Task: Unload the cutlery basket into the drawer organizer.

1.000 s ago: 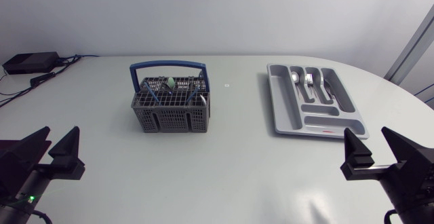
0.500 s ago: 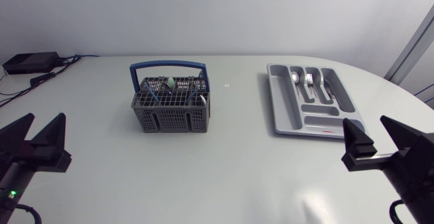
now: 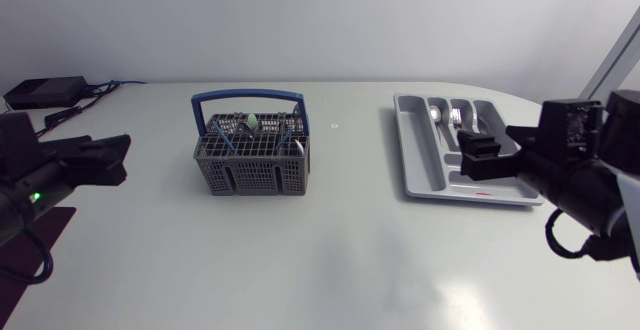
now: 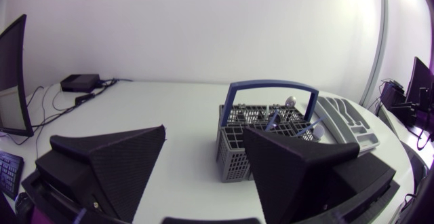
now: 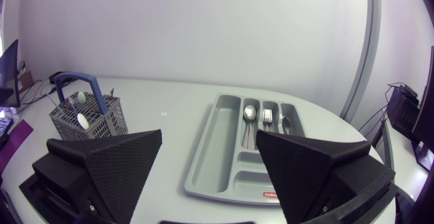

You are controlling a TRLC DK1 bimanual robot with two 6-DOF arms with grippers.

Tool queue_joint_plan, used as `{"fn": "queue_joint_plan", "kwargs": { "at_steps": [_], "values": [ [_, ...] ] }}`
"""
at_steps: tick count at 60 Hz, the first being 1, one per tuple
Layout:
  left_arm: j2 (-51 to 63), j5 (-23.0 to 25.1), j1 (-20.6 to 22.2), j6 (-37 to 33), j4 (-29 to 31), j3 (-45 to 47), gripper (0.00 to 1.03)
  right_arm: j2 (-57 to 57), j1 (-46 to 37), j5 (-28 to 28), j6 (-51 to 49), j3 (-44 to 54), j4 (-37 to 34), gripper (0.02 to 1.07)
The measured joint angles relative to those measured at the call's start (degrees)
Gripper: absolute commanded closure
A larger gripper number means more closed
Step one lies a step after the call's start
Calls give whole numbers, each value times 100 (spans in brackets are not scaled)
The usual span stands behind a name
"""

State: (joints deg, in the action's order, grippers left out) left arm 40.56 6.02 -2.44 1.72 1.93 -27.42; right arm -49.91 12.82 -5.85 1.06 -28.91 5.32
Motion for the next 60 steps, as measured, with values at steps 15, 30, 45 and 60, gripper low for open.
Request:
{"fn": "queue_joint_plan", "kwargs": {
  "at_steps": [15, 30, 45, 60],
  "values": [
    [2227, 96, -280, -1069, 1008, -1530, 14, -1759, 358, 2, -216, -1443, -1185, 7],
    [4457, 916, -894, -2448, 2118, -3008, 18, -3161, 588, 328, -1082, -2330, -1825, 18],
    [5930, 2570, -1270, -3071, 2267, -3622, 56, -4087, 588, 1425, -1014, -2850, -1766, 79],
    [6540, 3224, -1189, -3134, 2175, -4092, 63, -4763, 820, 1781, -658, -3462, -1541, 98]
  ]
}}
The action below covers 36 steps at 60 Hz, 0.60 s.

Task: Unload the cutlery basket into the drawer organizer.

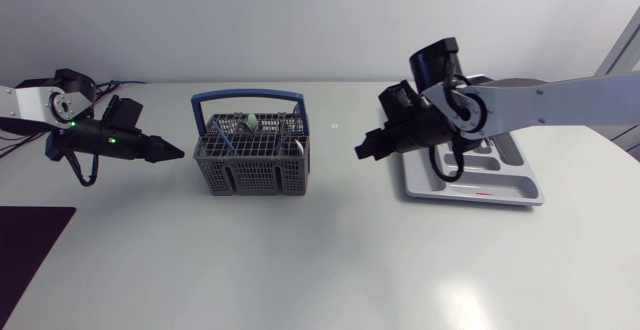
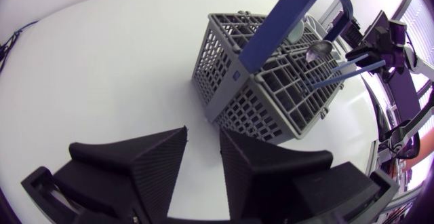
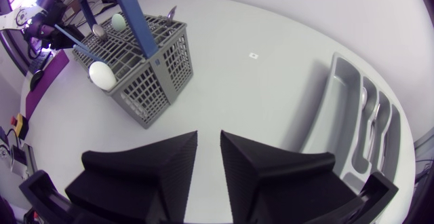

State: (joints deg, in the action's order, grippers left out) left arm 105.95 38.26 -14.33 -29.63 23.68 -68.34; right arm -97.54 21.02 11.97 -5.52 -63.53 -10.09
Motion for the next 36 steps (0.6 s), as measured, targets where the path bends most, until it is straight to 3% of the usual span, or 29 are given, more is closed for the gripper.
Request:
{"fn": "queue_joint_plan", "kwargs": {
  "at_steps": [17, 36],
  "values": [
    [109, 98, 439, 0, -63, -85, 64, -920, 546, 214, 376, -739, 24, 97],
    [116, 92, 551, 0, -68, -96, 64, -1189, 872, 457, 599, -1010, 330, 97]
  ]
}}
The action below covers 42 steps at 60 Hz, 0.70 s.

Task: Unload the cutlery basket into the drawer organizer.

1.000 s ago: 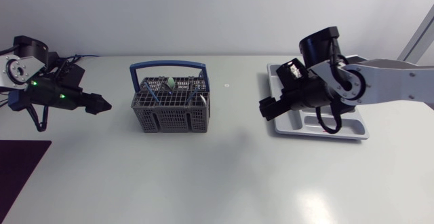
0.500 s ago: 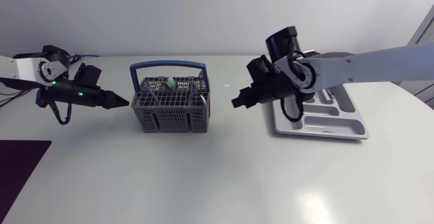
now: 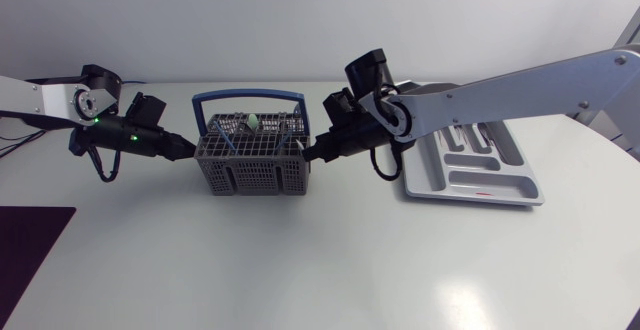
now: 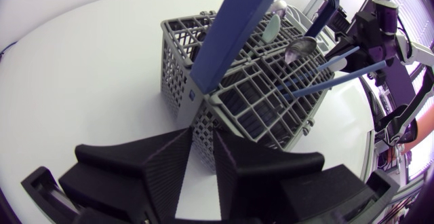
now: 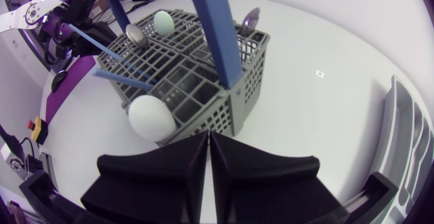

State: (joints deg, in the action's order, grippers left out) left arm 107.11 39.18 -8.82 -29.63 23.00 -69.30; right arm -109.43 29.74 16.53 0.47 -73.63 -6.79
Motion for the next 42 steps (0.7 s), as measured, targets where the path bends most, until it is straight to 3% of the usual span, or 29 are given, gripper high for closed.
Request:
{"fn": "queue_joint_plan", "kwargs": {
  "at_steps": [21, 42],
  "values": [
    [-96, -177, 319, 0, -63, 52, 64, 52, 20, 11, 63, 133, 57, 97],
    [-662, -522, 1054, 0, -52, 610, 64, 752, -105, -140, 61, 1152, 72, 97]
  ]
}}
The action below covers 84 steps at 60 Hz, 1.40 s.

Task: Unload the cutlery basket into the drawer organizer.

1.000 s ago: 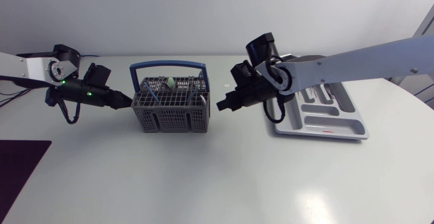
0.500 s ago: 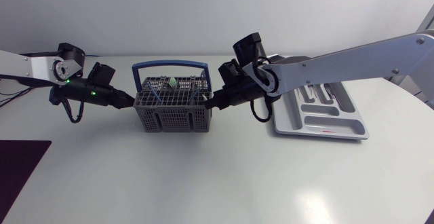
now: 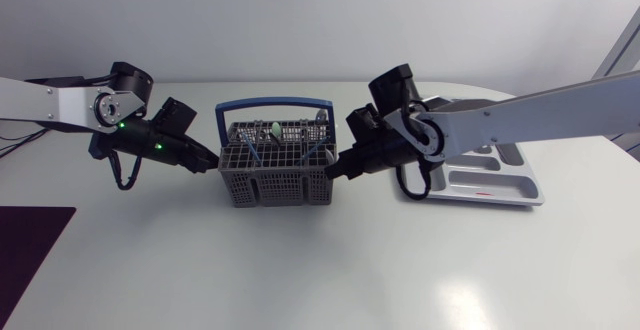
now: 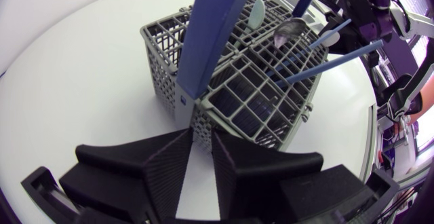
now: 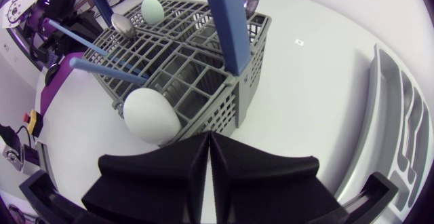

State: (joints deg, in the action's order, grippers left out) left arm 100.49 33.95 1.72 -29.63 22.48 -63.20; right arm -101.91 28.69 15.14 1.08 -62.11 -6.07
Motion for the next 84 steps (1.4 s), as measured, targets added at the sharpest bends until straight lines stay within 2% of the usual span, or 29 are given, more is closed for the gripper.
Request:
{"fn": "queue_joint_plan", "kwargs": {
  "at_steps": [20, 36, 37, 39, 43, 47, 51, 55, 60, 70, 75, 84],
  "values": [
    [-448, -103, 393, -2, 17, 492, 64, 944, -2, -101, -20, 1054, -13, 97],
    [-531, -131, 442, -2, -50, 608, 62, 1054, 2, -188, -22, 1161, -15, 95],
    [-533, -136, 442, -2, -52, 610, 61, 1054, 2, -197, -24, 1161, -15, 93],
    [-553, -142, 439, -2, -52, 625, 59, 1054, 2, -258, -24, 1161, -15, 84],
    [-623, -142, 382, -7, -50, 682, 46, 1054, 0, -409, -68, 1163, -13, 53],
    [-789, -85, 238, -50, -46, 780, 32, 1078, -33, -472, -146, 1200, 9, 27],
    [-1071, 22, 35, -140, -46, 846, 20, 1220, -31, -518, -262, 1351, 31, 11],
    [-1473, 76, -136, -256, -48, 874, 13, 1508, -31, -584, -413, 1550, 26, 8],
    [-2052, 116, -264, -415, -37, 907, 8, 1982, -68, -605, -551, 1729, -11, 7],
    [-2990, 352, -295, -651, 168, 940, 8, 2870, -280, -619, -844, 1827, -72, 7],
    [-3327, 361, -151, -743, 236, 1086, 9, 3200, -358, -577, -975, 1888, -175, 7],
    [-3764, 374, 376, -997, 387, 1517, 9, 3591, -411, -422, -1169, 2079, -490, 7]
  ]
}}
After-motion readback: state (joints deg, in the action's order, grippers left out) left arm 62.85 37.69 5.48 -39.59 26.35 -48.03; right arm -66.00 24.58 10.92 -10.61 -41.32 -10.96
